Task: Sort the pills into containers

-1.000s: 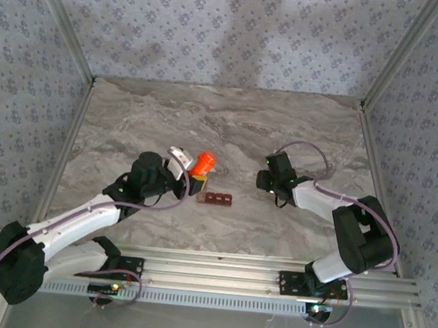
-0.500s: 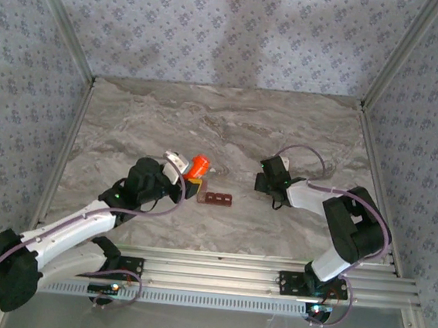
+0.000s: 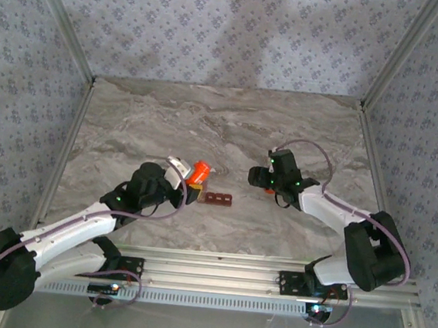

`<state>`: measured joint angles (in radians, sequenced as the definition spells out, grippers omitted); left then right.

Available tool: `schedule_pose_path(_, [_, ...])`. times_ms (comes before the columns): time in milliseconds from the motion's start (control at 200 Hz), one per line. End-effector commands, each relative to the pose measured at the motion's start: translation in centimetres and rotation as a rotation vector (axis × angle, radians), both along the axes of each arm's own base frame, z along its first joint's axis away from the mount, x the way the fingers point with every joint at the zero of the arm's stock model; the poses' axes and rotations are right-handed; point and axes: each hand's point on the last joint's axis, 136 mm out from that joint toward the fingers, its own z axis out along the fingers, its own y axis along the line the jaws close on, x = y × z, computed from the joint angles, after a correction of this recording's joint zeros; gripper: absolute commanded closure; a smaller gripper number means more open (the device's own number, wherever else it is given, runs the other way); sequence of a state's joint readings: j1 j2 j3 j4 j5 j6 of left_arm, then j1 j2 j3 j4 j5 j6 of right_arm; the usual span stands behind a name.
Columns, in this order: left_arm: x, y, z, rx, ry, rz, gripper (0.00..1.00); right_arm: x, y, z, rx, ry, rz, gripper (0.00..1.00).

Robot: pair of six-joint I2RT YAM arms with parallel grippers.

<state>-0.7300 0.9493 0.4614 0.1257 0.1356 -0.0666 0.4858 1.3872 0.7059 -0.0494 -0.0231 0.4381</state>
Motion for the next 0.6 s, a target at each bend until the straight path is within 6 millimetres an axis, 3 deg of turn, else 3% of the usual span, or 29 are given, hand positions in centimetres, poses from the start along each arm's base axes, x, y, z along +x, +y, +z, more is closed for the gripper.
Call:
schedule_pose_path(0, [-0.4, 0.5, -0.4, 0.001, 0.015, 0.027, 1.00, -1.0, 4.0, 2.5, 0.070, -0.035, 0.216, 0.28])
schedule_pose_path(175, [-1.1, 1.2, -1.9, 0.028, 0.057, 0.044, 1.00, -2.5, 7.1, 2.8, 0.023, -0.031, 0.399, 0.28])
schedule_pose_path(315, [-1.6, 1.9, -2.8, 0.042, 0.086, 0.060, 1.00, -3.8, 9.3, 1.2, -0.005, 0.004, 0.516, 0.30])
schedule_pose_path(595, [-2.6, 2.8, -4.2, 0.057, 0.135, 0.099, 1.00, -4.2, 9.2, -2.0, -0.082, 0.082, 0.515, 0.32])
